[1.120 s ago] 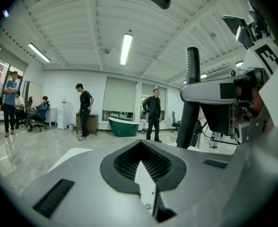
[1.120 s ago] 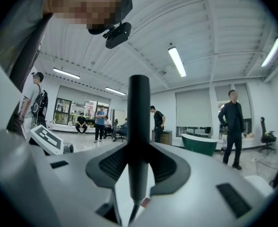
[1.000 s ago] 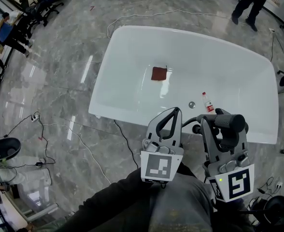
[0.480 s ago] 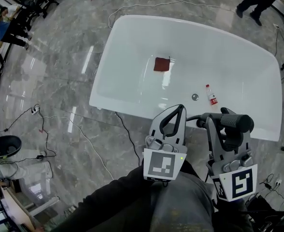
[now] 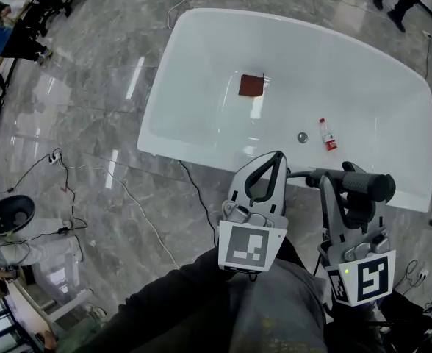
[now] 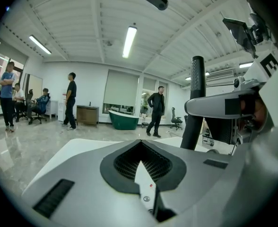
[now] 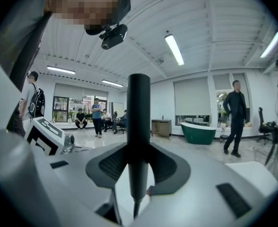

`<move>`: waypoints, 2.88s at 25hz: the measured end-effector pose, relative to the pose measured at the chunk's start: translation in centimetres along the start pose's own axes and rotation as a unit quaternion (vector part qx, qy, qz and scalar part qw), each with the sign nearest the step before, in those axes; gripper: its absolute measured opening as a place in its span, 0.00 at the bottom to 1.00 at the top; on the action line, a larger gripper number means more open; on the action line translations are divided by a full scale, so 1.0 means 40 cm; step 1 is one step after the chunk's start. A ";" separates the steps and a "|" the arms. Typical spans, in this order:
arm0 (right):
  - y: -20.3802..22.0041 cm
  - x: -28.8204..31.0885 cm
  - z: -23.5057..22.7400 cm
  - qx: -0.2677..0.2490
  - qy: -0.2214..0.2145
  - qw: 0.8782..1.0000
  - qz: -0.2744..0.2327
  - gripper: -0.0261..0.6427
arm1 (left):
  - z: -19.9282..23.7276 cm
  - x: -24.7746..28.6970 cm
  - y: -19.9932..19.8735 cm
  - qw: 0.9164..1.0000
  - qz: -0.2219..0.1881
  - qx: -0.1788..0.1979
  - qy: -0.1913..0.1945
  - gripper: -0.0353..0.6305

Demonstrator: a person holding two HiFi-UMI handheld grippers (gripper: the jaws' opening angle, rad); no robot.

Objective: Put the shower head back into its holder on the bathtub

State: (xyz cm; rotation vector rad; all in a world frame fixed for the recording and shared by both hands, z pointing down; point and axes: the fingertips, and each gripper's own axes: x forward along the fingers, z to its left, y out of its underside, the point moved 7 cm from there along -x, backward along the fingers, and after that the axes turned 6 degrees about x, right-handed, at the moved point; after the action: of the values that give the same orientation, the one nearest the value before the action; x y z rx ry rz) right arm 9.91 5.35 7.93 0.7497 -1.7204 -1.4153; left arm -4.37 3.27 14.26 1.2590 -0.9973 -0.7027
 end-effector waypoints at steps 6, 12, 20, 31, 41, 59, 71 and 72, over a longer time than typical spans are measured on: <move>0.030 0.006 -0.001 0.010 0.003 1.000 0.008 0.25 | 0.013 0.006 0.013 1.000 0.004 -0.002 -0.002 0.06; 0.063 0.026 -0.012 0.018 0.011 1.000 0.015 0.25 | 0.026 0.019 0.032 1.000 0.012 0.002 0.000 0.06; 0.115 0.047 -0.014 0.030 0.016 0.999 0.025 0.25 | 0.035 0.028 0.068 1.000 0.022 0.001 0.009 0.06; 0.156 0.057 -0.021 0.035 0.031 0.998 0.037 0.25 | 0.037 0.048 0.108 0.999 0.035 -0.001 0.022 0.06; 0.192 0.083 -0.033 0.040 0.038 0.997 0.046 0.25 | 0.049 0.070 0.131 0.999 0.045 0.003 0.029 0.06; 0.282 0.098 -0.054 0.055 0.050 0.995 0.069 0.25 | 0.036 0.096 0.199 0.996 0.074 0.001 0.049 0.06; 0.341 0.116 -0.058 0.059 0.055 0.993 0.082 0.25 | 0.035 0.113 0.241 0.995 0.087 -0.006 0.058 0.06; 0.344 0.117 -0.057 0.060 0.055 0.993 0.082 0.25 | 0.036 0.112 0.244 0.994 0.089 -0.007 0.058 0.06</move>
State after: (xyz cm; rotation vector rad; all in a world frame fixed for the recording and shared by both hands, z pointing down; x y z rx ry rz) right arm 9.78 3.20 22.49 0.7186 -1.7491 -1.1469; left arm -4.61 0.65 24.78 1.1700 -0.9927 -0.4923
